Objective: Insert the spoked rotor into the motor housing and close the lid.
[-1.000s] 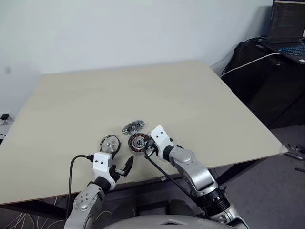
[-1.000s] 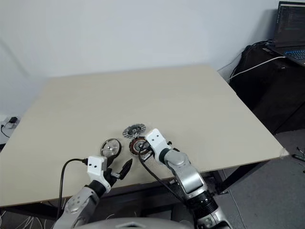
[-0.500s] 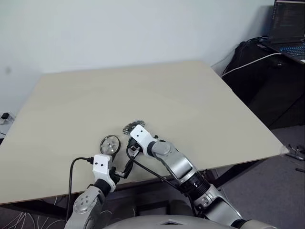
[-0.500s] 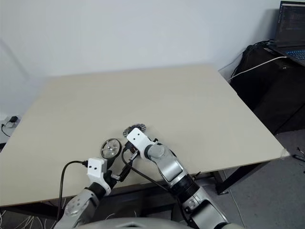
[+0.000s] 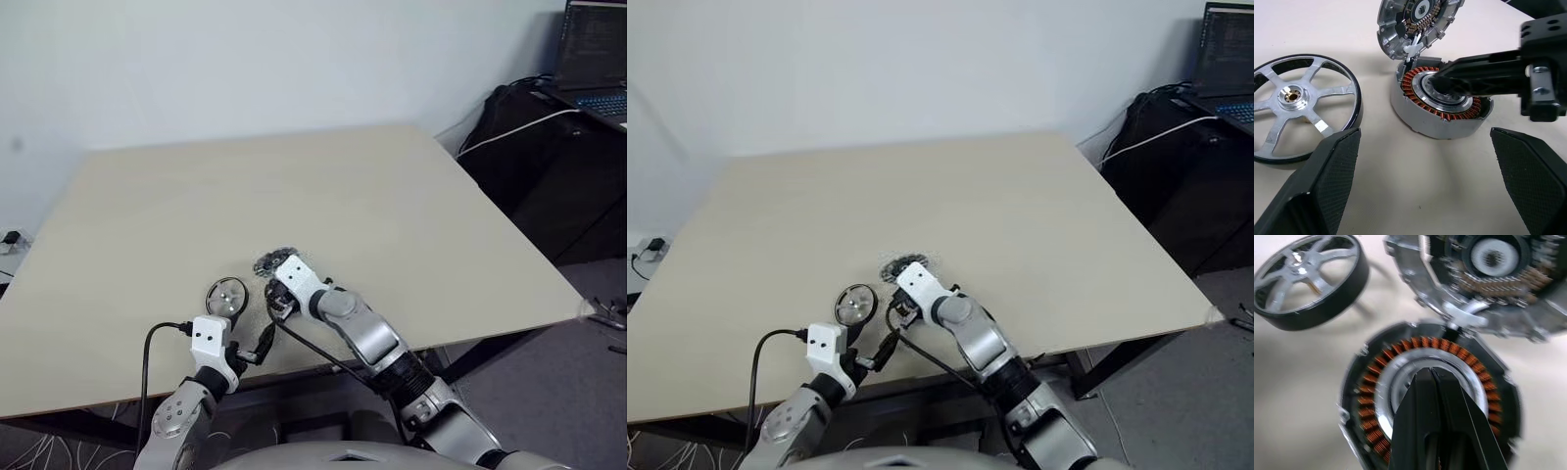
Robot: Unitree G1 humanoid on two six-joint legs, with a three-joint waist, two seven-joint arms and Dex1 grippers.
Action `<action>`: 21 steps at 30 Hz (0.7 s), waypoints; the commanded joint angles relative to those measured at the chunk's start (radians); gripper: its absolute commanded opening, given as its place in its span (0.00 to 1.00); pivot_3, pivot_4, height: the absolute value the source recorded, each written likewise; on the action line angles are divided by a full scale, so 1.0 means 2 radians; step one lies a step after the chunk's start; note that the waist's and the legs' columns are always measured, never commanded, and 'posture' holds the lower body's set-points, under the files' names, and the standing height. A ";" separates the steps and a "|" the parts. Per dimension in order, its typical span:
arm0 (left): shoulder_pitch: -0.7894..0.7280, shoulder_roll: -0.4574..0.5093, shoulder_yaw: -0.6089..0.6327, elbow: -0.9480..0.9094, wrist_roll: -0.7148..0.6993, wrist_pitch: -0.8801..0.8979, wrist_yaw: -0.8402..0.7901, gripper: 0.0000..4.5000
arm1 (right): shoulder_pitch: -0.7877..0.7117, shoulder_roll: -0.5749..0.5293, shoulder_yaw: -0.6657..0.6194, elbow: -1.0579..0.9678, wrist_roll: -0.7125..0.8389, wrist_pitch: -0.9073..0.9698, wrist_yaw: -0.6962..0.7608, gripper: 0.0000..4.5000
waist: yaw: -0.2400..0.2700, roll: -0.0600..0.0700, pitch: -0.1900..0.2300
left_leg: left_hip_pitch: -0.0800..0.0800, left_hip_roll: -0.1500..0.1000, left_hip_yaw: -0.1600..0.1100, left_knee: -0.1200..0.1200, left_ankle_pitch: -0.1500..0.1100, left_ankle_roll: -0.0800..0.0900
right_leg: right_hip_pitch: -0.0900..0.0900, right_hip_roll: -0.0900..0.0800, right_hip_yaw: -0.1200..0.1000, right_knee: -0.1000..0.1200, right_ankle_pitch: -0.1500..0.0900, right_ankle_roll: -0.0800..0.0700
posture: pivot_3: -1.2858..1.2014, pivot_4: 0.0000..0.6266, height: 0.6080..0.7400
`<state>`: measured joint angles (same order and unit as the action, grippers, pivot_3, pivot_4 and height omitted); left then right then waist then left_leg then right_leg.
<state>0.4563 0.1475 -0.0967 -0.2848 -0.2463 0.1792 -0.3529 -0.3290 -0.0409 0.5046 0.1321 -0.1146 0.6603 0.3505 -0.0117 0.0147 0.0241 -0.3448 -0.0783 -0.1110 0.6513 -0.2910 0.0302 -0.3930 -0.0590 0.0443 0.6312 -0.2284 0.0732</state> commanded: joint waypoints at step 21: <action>-0.006 0.002 -0.004 -0.028 -0.003 0.007 0.003 1.00 | 0.031 -0.003 -0.021 -0.082 0.020 -0.023 0.011 0.01 | 0.000 0.000 0.000 | 0.000 0.000 0.000 0.000 0.000 0.000 | 0.000 0.000 0.000 0.000 -0.002 0.003 | 0.52 0.00 1.00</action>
<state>0.4562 0.1494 -0.1034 -0.2976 -0.2465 0.1954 -0.3482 -0.2422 -0.0684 0.4735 0.0064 -0.0880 0.6409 0.3745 -0.0124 0.0148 0.0240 -0.3447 -0.0776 -0.1111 0.6513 -0.2910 0.0301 -0.3928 -0.0588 0.0442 0.6311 -0.2315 0.0783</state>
